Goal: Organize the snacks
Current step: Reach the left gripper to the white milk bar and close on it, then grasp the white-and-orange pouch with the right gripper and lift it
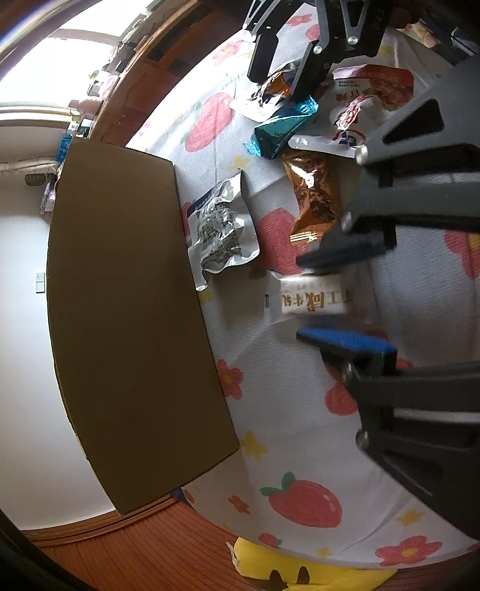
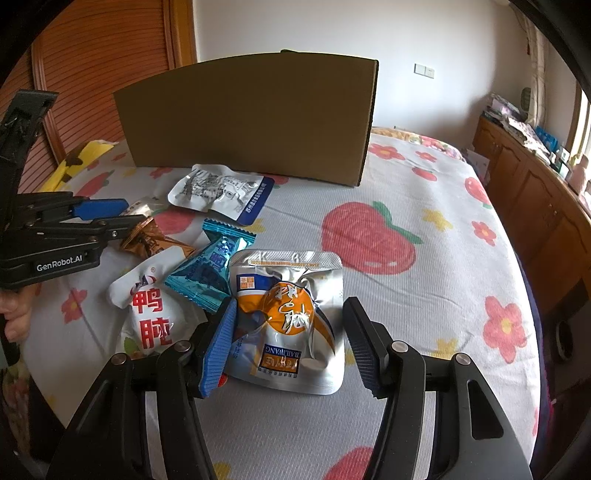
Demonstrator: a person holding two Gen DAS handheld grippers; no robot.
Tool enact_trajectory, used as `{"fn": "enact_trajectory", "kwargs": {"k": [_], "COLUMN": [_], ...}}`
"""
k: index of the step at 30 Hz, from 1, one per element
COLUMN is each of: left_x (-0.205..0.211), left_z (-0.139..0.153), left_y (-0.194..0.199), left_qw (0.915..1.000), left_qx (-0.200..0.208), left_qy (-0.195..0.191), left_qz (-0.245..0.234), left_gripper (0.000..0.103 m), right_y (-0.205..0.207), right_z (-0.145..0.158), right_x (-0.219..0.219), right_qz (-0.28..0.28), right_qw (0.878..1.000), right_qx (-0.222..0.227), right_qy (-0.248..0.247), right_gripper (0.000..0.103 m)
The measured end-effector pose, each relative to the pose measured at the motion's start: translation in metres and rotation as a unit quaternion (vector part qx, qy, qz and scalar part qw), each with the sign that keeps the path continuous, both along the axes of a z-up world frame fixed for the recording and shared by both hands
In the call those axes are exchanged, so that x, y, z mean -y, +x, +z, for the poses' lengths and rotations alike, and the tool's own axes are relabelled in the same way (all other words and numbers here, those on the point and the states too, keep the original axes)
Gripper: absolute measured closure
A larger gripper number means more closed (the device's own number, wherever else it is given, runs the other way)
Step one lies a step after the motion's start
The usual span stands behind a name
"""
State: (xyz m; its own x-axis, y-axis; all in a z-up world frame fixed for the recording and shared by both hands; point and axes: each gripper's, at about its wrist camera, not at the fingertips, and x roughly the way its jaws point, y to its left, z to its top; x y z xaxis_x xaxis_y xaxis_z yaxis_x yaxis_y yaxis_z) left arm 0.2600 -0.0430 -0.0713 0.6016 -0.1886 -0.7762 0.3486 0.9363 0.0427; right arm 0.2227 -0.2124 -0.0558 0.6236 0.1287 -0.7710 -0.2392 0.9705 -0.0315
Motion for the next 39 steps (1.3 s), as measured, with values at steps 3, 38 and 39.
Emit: {"fn": "enact_trajectory", "kwargs": {"k": [3,38,39], "left_x": [0.0,-0.013,-0.014], "left_z": [0.0,0.041,0.041], "left_y": [-0.003,-0.072,-0.074], "left_qw": [1.0,0.9964,0.9963], "left_qx": [0.005,0.063,0.063], "left_qy": [0.007,-0.054,-0.055], "left_qz": [0.0,0.017,0.017], "left_gripper": [0.083,0.083,0.083], "right_y": [0.0,-0.001,-0.002], "right_z": [0.0,0.001,0.001], "right_x": [0.0,-0.001,-0.001], "right_qz": [0.0,0.0,0.003], "right_qw": [1.0,1.0,1.0], "right_qx": [0.0,-0.002,-0.002], "right_qy": [0.0,-0.004,-0.005], "right_gripper": [0.042,0.045,0.046]}}
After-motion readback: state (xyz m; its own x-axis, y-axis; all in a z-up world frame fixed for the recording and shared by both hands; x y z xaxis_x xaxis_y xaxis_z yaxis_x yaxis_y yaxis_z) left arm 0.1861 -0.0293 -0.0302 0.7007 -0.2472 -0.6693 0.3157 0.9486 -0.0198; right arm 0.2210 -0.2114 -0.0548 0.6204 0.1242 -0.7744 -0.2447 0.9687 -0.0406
